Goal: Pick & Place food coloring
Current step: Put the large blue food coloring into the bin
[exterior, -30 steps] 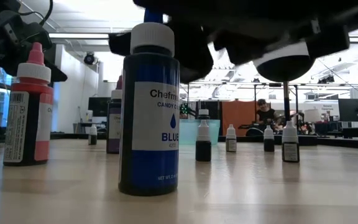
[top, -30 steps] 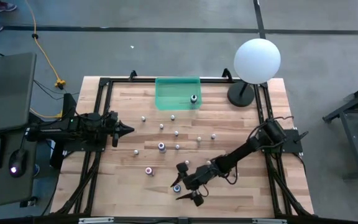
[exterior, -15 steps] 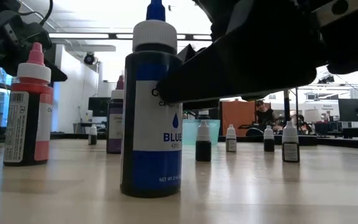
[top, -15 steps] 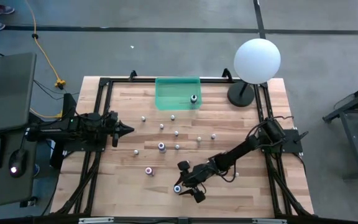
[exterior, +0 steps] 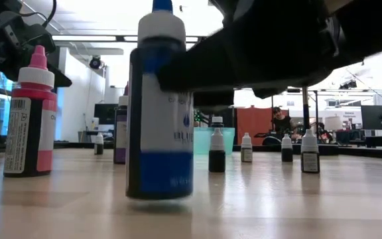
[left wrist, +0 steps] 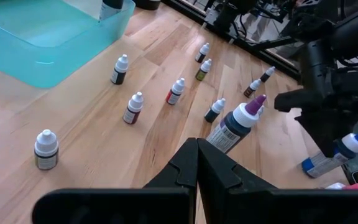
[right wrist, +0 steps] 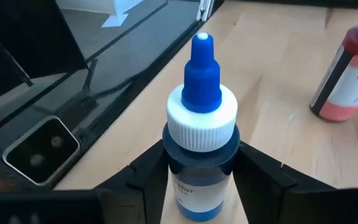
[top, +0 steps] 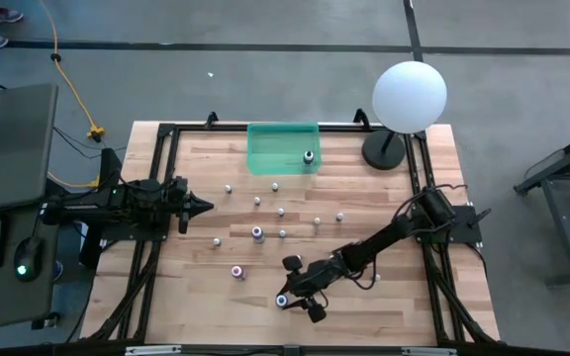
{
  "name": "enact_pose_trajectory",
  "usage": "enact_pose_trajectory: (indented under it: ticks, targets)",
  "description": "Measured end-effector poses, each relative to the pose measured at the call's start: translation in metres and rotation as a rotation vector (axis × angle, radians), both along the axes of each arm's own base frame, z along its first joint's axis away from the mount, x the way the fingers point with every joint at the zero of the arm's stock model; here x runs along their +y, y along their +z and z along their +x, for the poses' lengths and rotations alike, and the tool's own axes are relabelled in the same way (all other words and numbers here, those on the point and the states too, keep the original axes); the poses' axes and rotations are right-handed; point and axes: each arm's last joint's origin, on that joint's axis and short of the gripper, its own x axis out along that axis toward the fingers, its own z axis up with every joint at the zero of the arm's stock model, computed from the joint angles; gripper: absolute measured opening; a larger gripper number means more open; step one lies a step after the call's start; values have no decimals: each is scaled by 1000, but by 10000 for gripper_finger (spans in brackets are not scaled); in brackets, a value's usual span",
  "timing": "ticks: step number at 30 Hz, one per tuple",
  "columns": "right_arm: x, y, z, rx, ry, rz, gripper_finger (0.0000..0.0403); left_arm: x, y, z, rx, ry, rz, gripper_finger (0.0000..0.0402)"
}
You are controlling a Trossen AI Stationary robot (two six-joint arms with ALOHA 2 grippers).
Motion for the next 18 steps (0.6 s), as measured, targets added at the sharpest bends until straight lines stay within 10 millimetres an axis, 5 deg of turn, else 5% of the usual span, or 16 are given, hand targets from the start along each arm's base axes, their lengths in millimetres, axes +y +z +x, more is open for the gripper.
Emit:
enact_pose_trajectory:
  ticks: [9,18]
  targets:
    - [-20,53,-3,-93,-75,-51,154,0,0,0,1,0,0,0]
    - [-102,146,-25,-163,-377,-116,154,0,0,0,0,0,0,0]
